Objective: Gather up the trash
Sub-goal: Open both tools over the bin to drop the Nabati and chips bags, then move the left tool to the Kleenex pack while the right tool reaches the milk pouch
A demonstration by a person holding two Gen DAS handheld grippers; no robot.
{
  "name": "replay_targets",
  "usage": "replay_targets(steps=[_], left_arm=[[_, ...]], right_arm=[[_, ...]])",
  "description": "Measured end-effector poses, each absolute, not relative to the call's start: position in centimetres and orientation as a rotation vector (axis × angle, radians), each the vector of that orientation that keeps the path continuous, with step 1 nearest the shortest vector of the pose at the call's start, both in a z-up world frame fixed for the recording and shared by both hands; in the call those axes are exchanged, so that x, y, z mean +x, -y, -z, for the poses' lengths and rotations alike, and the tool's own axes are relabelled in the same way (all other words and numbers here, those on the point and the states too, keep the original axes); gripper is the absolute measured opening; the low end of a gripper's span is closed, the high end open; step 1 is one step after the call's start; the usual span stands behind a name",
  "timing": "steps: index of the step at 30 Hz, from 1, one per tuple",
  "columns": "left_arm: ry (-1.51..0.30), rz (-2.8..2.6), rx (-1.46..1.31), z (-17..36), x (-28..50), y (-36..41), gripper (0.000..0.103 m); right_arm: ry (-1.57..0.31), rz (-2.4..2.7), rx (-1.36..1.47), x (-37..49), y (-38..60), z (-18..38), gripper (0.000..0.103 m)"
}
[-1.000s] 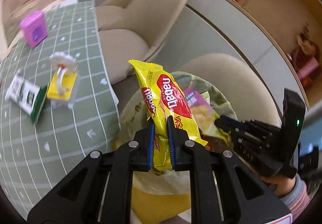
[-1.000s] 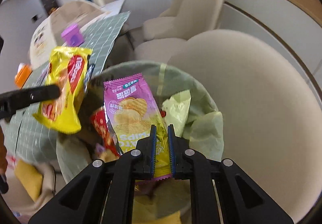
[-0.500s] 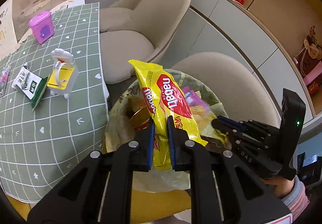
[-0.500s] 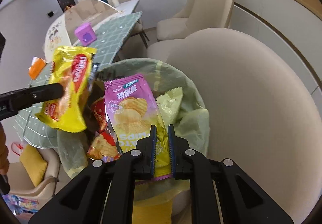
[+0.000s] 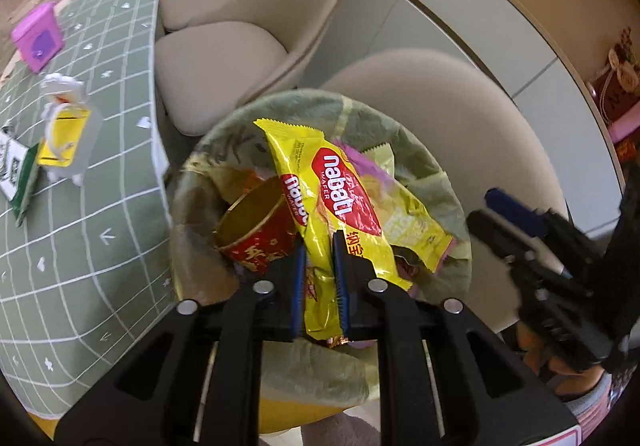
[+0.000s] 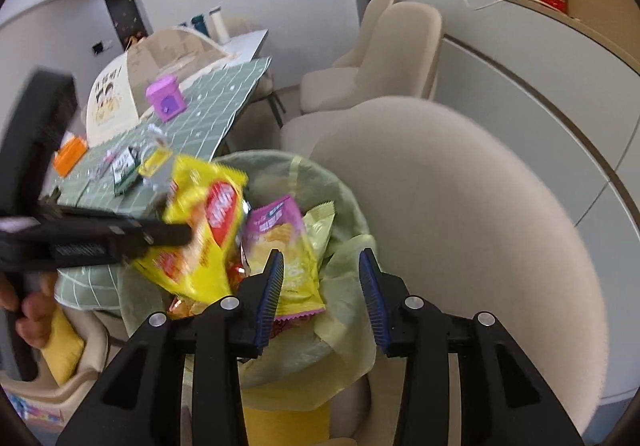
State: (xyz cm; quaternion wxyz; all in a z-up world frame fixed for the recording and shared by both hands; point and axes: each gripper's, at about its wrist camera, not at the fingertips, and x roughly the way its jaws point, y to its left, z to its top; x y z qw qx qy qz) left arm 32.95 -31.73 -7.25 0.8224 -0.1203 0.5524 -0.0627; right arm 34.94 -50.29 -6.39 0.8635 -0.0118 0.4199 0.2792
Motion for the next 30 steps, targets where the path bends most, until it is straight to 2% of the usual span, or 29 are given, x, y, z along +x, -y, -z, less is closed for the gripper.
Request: replay_targets(steps=[2,4,7,15,22,30], left_arm=[[-1.176,0.145,-0.262,7.4,33.0,31.8,0.019],[-1.158,0.146,-0.276,7.1,32.7,31.4,0.031],[-1.136,0.154,-0.286,6.3,31.9,30.6,0.036],[-0.981,0.056,-0.224,3.3,27.8,24.6,0.036],[-0.931,-0.108,-0.168,3.1,26.8,9.8,0.036],[-0.96,-0.067,-0.191,4.6,27.6,-6.0,0.036]], right_arm=[[-0.874,-0.573,-0.015,35.0,50.6,6.1,0.037],[-0.872,-0.564,-0.009,35.2,50.8,6.1,0.037],[-0.872,-0.553,0.012,35.4,50.7,6.0,0.037],[-0.821,-0.56,0.04,34.3,47.9,4.1,0.037],[-0.751,-0.567,0.024,31.7,39.3,2.2,0.042],[-0.758,-0.548,-0.049,31.1,23.7,1.7,0.042]])
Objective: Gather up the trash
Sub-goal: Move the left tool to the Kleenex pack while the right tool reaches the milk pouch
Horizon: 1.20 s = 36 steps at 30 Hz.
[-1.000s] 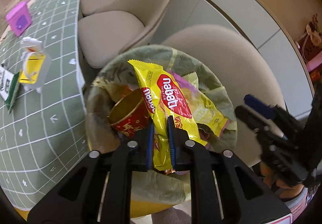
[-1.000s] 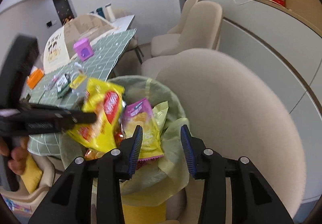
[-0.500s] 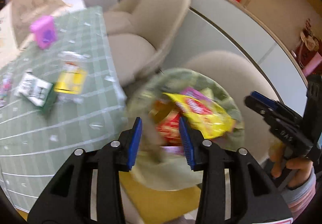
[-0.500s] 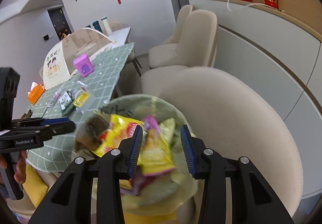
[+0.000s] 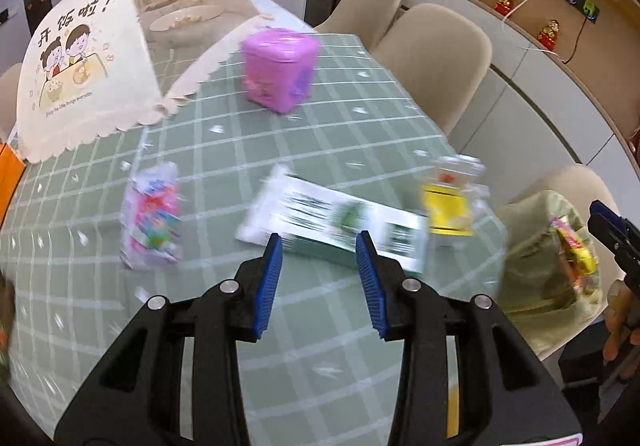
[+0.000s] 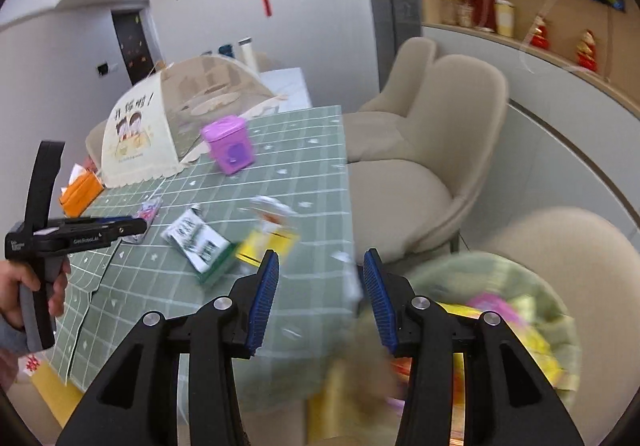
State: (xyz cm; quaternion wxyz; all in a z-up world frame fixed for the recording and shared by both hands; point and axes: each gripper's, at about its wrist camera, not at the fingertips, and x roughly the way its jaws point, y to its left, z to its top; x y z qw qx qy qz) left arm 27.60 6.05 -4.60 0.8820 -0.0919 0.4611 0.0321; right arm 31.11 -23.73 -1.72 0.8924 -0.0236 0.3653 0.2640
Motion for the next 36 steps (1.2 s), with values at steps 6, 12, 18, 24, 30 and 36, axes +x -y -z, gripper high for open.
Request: replay_targets(steps=[6,12,18,24,30,36], left_arm=[[-0.968,-0.028,-0.202,6.0,28.1,-12.6,0.036],[-0.988,-0.065,-0.28,6.8,25.0,-19.2,0.036],[-0.997,-0.044,-0.382,8.9,23.4,-23.0,0.036],[-1.016,0.03,-0.451,10.6,25.9,-23.7,0.036],[-1.002,0.064,-0.394,10.1,27.1,-22.8,0.036],[-1.026,0.069,-0.375,10.3,26.9,-22.8,0.036]], right_arm=[[-0.83,-0.661,-0.106,32.6,11.9,3.4,0.042],[-0.906,-0.772,-0.257,36.3,2.3,7.3,0.042],[-0.976,-0.705,-0.19,37.0,1.7,10.5,0.042],[-1.039,-0.667,-0.002,31.7,4.9,10.7,0.042],[-1.018,-0.622,0.02,29.2,4.4,9.5,0.047],[-1.119,-0.498,-0.029,30.9,1.7,11.5,0.053]])
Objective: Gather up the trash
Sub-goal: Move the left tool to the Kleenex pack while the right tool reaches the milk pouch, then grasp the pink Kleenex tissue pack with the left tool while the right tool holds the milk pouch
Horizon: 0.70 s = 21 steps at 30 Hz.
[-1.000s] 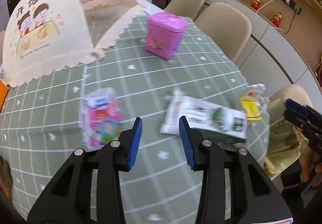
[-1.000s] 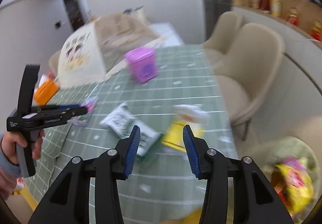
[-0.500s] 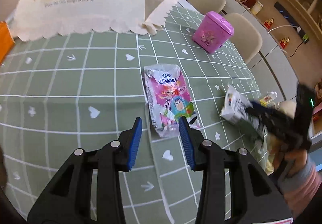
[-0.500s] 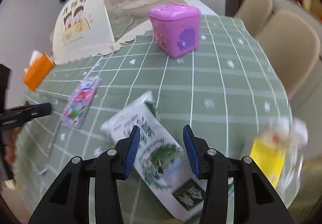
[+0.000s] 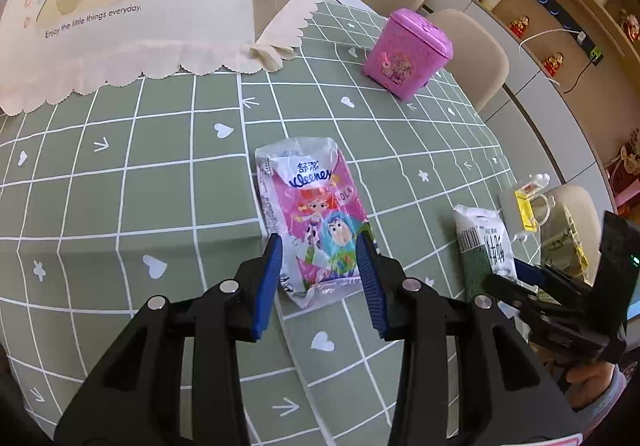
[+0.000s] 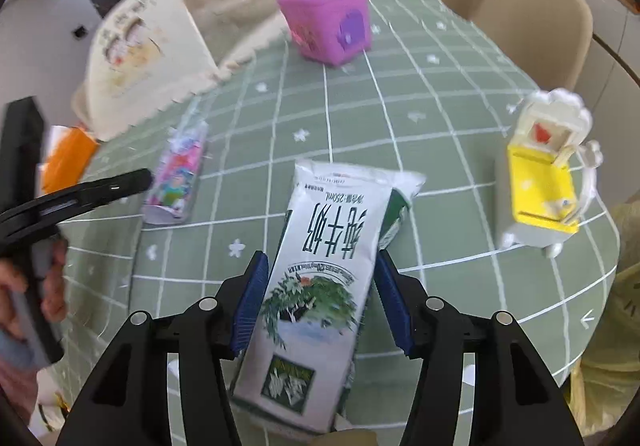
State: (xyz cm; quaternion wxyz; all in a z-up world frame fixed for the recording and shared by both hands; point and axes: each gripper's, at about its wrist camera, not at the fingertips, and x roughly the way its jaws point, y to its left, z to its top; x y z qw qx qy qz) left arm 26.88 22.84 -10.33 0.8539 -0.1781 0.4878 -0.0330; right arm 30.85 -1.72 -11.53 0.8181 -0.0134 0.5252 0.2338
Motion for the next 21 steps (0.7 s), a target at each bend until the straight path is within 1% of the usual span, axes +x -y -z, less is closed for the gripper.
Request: replay_targets(steps=[1,4,12,17,18,21], left_arm=[[-1.031,0.069,-0.376,10.4,26.9,-22.9,0.036],[-1.046,0.088,-0.389,10.5,27.0,-23.1,0.036],[-1.034,0.025,-0.372,10.9,28.4,-23.3,0.036],[-1.069,0.079,-0.373,12.3,30.5,-22.3,0.037],[-1.05,0.081,-0.369,12.2,30.6,-22.0,0.04],[-1.068,0.194,-0.39,12.0,31.1,-20.7,0.04]], right_arm=[[-1.115,-0.484,-0.034,30.8,1.6,11.6,0.053],[-1.089,-0.455,0.005,30.4,2.1,11.0,0.048],[-1.037,-0.436,0.014,28.0,4.7,8.5,0.048],[-1.051,-0.413,0.05,27.3,6.2,8.9,0.048],[-1.053,-0.41,0.052,27.2,6.2,9.0,0.048],[-1.058,-0.401,0.057,26.8,6.7,9.3,0.048]])
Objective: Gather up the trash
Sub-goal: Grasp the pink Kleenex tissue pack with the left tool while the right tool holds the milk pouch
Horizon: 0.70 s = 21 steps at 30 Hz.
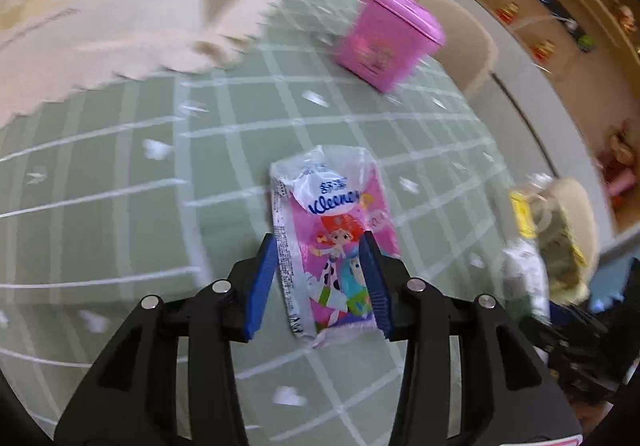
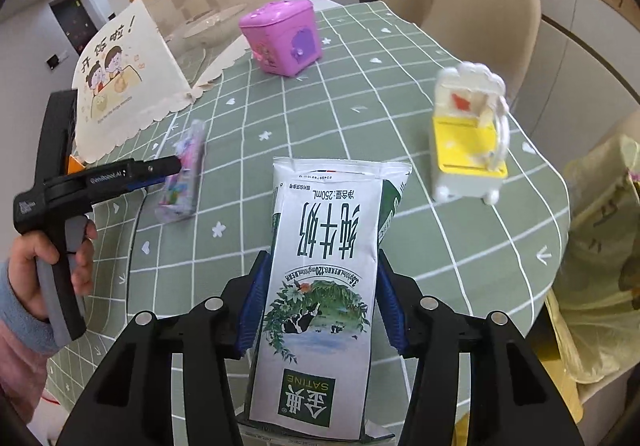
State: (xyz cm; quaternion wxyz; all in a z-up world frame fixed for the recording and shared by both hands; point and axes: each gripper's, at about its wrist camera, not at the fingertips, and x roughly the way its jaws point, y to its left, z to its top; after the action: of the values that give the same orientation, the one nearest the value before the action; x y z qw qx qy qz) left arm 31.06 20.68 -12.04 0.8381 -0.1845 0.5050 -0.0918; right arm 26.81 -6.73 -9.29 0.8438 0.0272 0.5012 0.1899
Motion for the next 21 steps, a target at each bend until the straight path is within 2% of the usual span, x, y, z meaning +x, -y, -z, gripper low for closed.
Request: replay_targets(steps=[5,12,17,18,19,20,21], left_arm=[[-1.036,0.194,-0.298,10.7,30.5,-19.4,0.04],[-1.096,0.077,-0.289,11.9,30.9,-17.8,0.04],[-1.094,-0.006,-0.109,12.3,31.2,-14.2,0.042],[-1.085,0.001,-0.084,12.4,31.2,-13.6,0.032],[-1.084,0.023,-0.094,12.4,31.2,-13.4,0.008],[-1.098,0.056,-0.129,12.5,31.3,-13.5,0.001],[-1.107,0.079,-0.174,12.6,31.3,-13.7,0.001]], right_arm=[[-1.054,-0.398,0.068,26.6,7.0,9.7,0.048],[-1.061,-0.395,0.067,26.8,6.6,10.4,0.048],[-1.077,-0.379,0.061,26.7,6.5,11.0,0.048],[-1.078,-0.378,0.056,26.6,6.5,11.1,0.048],[-1.078,-0.378,0.051,26.6,6.4,11.2,0.048],[-1.076,-0.377,0.044,26.5,6.3,11.2,0.048],[-1.074,-0.378,0.037,26.4,6.2,11.2,0.048]])
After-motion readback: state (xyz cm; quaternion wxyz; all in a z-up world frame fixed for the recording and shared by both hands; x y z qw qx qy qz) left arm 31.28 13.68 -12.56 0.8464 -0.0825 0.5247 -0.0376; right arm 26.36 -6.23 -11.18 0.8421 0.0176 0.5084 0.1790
